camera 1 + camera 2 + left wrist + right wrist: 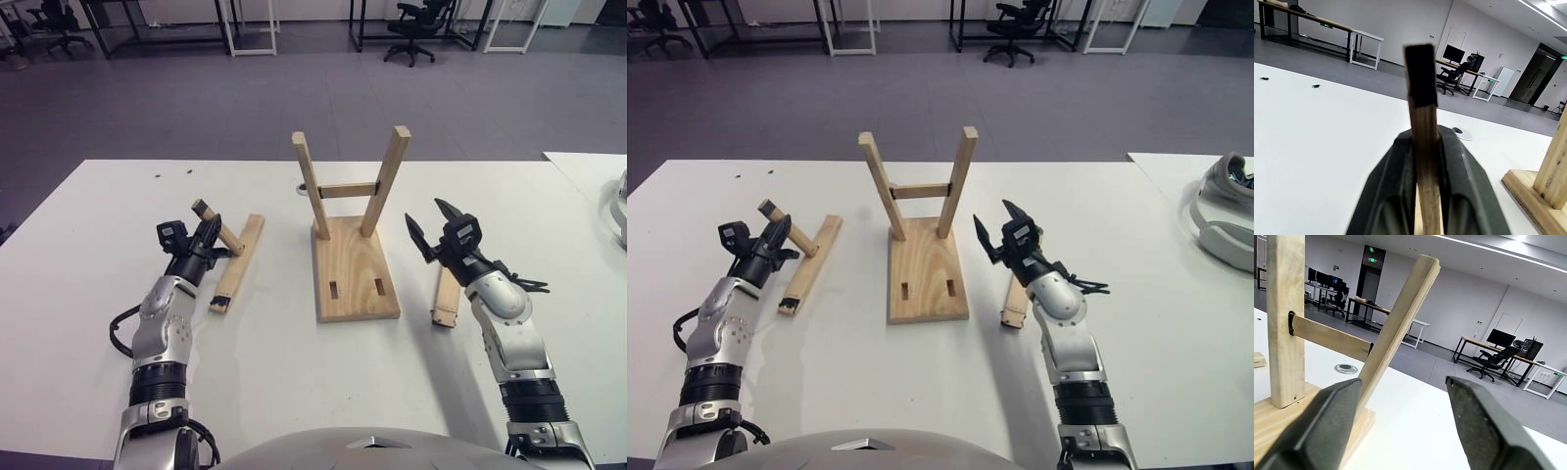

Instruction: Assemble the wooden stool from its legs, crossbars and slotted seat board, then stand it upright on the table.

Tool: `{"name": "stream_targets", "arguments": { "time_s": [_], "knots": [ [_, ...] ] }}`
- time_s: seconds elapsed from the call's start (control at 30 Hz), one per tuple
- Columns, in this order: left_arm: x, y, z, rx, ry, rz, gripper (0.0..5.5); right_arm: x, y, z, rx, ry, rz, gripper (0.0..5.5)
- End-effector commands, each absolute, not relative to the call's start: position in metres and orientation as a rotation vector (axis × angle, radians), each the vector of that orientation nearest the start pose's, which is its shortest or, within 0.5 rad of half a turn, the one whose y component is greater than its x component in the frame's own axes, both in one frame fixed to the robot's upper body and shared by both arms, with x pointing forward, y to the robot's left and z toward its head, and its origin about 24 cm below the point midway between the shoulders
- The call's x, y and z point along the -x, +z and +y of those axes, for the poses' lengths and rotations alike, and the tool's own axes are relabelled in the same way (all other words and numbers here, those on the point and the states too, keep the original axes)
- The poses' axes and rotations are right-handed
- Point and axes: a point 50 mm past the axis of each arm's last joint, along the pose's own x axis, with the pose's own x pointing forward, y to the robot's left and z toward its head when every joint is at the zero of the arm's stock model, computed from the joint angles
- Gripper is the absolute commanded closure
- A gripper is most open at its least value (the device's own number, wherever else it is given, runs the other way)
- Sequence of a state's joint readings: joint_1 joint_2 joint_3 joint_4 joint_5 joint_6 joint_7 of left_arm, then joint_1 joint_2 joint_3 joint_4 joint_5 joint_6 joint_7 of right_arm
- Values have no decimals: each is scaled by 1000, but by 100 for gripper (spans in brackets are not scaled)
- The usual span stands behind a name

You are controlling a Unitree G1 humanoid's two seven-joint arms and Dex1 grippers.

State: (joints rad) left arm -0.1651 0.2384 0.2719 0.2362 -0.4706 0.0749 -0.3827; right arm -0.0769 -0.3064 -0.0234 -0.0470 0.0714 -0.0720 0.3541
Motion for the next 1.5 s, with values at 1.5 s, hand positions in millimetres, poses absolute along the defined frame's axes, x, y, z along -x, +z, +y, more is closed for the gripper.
{"name": "stream_targets", "arguments": {
  "time_s": [1.5],
  "knots": [
    [-268, 21, 236, 174, -90, 78, 510, -264, 72, -179, 324, 381, -128, 230]
  ]
}}
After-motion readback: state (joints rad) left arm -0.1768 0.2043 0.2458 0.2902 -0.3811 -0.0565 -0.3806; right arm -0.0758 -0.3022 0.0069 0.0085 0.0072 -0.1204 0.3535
